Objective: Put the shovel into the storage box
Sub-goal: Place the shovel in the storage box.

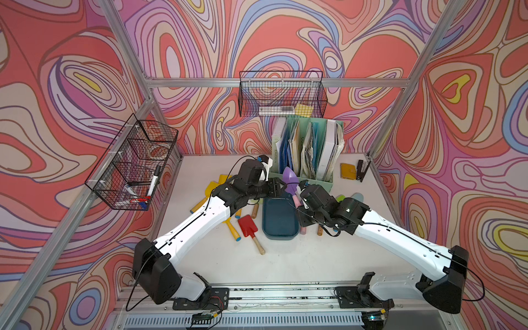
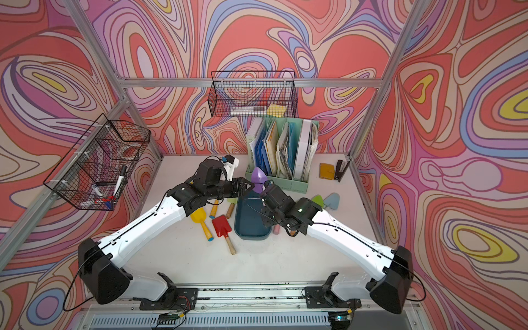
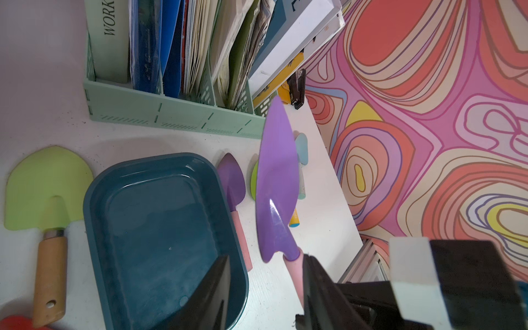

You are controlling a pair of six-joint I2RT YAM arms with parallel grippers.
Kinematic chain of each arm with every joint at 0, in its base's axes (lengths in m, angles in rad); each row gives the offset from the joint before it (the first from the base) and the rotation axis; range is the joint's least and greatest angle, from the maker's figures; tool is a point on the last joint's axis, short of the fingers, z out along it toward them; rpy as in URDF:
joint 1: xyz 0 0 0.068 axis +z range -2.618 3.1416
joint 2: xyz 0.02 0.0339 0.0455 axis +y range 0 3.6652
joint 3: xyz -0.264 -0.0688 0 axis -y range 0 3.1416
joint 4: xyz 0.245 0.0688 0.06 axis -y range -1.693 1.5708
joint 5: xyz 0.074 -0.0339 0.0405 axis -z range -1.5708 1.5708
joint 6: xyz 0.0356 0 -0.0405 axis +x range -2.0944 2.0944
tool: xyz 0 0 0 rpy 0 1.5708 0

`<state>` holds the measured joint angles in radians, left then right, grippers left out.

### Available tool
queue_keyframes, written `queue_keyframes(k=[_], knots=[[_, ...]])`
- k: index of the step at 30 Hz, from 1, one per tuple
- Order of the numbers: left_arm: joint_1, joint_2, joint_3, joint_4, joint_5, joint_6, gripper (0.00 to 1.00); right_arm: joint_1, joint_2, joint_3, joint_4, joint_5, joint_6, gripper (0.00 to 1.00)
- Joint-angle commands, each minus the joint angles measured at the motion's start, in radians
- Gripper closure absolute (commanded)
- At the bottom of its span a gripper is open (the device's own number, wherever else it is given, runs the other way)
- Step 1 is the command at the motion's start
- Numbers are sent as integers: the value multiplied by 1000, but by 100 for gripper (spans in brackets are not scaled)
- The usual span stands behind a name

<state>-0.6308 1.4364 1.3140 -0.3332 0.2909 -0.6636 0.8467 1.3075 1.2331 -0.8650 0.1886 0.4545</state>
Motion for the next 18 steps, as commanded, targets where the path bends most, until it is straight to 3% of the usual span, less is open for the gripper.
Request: queue_keyframes(k=[1, 18], knots=[[-7, 13, -6, 62, -25, -10, 60, 12, 11, 5, 33, -4, 12, 100], [-7, 59, -15, 114, -12, -28, 86, 23, -4, -7, 47, -19, 27, 100]])
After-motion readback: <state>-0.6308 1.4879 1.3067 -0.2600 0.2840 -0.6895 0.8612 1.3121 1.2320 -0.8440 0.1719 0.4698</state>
